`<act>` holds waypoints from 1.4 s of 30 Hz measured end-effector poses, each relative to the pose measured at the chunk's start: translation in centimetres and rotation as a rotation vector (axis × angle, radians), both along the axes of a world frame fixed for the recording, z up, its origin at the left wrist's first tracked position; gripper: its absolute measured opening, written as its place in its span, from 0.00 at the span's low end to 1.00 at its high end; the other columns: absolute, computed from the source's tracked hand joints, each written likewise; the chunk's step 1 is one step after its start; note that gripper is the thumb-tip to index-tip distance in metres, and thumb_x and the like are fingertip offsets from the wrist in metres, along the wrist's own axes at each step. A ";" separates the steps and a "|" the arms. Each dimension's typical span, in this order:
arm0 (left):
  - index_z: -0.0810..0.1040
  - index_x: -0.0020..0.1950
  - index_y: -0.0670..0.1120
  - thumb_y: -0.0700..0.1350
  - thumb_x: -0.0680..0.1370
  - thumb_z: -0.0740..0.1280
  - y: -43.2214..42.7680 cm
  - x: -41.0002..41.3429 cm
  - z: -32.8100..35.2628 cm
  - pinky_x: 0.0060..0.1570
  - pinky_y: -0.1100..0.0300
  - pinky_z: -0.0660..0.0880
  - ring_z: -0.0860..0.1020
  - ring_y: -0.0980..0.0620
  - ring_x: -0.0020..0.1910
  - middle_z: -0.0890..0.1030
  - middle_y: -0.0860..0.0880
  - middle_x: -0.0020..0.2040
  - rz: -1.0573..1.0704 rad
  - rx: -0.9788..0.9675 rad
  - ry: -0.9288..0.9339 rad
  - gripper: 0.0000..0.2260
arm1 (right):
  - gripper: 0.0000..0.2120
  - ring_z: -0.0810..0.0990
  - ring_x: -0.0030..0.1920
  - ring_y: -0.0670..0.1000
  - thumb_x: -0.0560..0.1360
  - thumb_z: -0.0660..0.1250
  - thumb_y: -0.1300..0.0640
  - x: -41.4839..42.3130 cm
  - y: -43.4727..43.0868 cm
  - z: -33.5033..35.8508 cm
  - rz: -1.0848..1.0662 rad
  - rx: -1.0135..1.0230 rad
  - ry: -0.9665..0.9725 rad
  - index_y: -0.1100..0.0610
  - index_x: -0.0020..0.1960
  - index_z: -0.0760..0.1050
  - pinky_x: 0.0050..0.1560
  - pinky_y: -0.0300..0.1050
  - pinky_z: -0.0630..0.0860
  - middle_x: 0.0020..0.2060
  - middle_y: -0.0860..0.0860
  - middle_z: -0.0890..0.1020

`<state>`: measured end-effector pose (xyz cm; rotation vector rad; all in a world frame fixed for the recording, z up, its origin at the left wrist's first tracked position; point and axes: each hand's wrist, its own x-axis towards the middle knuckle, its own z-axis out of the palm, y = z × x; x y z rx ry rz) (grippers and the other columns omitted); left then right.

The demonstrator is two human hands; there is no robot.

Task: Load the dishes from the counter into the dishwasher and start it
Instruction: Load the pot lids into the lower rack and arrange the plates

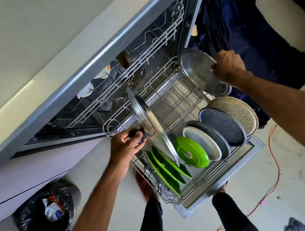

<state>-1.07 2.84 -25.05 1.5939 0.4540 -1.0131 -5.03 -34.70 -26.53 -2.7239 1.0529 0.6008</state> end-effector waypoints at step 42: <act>0.79 0.62 0.34 0.37 0.77 0.72 -5.0 2.3 -3.9 0.58 0.47 0.81 0.83 0.37 0.56 0.83 0.35 0.57 -0.077 -0.001 0.016 0.15 | 0.30 0.78 0.59 0.64 0.74 0.75 0.53 -2.3 3.1 -6.9 -0.300 0.437 -0.273 0.64 0.69 0.67 0.58 0.59 0.77 0.61 0.64 0.78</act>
